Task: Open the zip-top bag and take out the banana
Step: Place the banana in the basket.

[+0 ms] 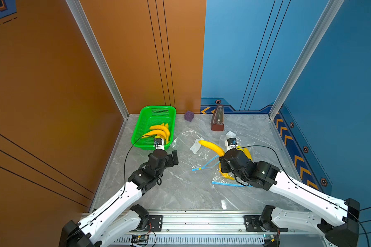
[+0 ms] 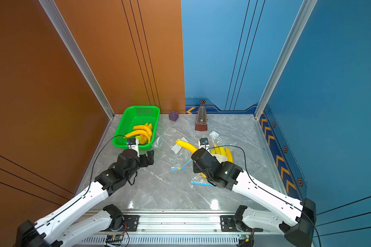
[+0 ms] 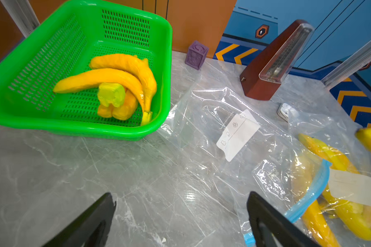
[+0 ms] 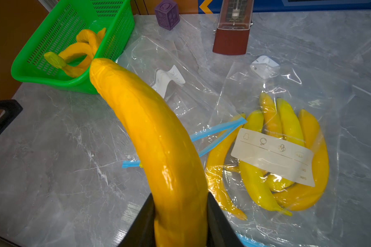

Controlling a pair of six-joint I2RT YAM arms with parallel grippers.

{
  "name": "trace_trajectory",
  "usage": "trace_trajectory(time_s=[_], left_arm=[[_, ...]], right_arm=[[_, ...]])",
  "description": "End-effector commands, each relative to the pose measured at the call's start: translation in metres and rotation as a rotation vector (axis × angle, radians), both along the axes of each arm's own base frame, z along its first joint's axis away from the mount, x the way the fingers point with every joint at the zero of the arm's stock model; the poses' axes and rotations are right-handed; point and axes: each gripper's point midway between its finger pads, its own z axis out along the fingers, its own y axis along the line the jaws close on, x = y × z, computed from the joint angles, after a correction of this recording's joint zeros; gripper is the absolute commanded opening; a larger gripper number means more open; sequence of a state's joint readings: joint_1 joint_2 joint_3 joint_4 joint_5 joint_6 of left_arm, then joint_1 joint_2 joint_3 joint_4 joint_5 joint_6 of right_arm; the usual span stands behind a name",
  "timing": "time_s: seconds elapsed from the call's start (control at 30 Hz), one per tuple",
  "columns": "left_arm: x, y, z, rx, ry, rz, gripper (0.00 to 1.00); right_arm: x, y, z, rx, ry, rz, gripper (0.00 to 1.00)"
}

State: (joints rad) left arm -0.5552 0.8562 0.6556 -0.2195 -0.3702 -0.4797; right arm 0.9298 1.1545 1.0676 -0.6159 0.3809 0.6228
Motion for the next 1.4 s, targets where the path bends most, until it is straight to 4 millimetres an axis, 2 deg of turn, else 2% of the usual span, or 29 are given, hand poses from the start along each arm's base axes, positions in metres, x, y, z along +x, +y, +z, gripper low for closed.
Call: trace_trajectory(time_s=[0.0,0.13,0.23,0.43,0.47,0.63,0.7,0.83,1.0,1.07,1.2,1.37], left_arm=[[-0.018,0.033,0.003,0.080,0.014,0.064,0.99],[-0.032,0.062,0.029,0.100,-0.041,0.141,0.99],[-0.041,0.076,0.041,0.083,-0.082,0.192,0.99],[-0.051,0.087,0.049,0.065,-0.128,0.232,0.99],[-0.052,0.088,0.049,0.064,-0.130,0.235,0.99],[-0.055,0.093,0.048,0.062,-0.142,0.253,0.99],[-0.055,0.093,0.047,0.062,-0.143,0.256,0.99],[-0.055,0.093,0.046,0.064,-0.139,0.258,1.00],[-0.055,0.094,0.045,0.066,-0.137,0.260,1.00],[-0.055,0.094,0.045,0.068,-0.136,0.262,1.00],[-0.055,0.094,0.043,0.070,-0.134,0.264,1.00],[-0.055,0.094,0.042,0.069,-0.133,0.265,1.00]], right_arm=[[0.022,0.041,0.015,0.067,-0.022,0.060,0.23],[0.054,0.093,0.015,0.112,0.003,0.094,0.23],[0.078,0.134,0.010,0.135,0.024,0.125,0.22],[0.122,0.207,-0.016,0.159,0.054,0.176,0.20],[0.130,0.219,-0.006,0.178,0.033,0.191,0.20],[0.163,0.257,-0.024,0.192,0.027,0.232,0.20],[0.171,0.270,-0.026,0.198,0.013,0.256,0.21],[0.189,0.291,-0.042,0.198,-0.005,0.287,0.21],[0.206,0.308,-0.065,0.218,-0.013,0.292,0.22],[0.210,0.314,-0.067,0.227,-0.023,0.297,0.22],[0.214,0.320,-0.081,0.213,-0.035,0.296,0.25],[0.221,0.317,-0.093,0.201,-0.040,0.274,0.29]])
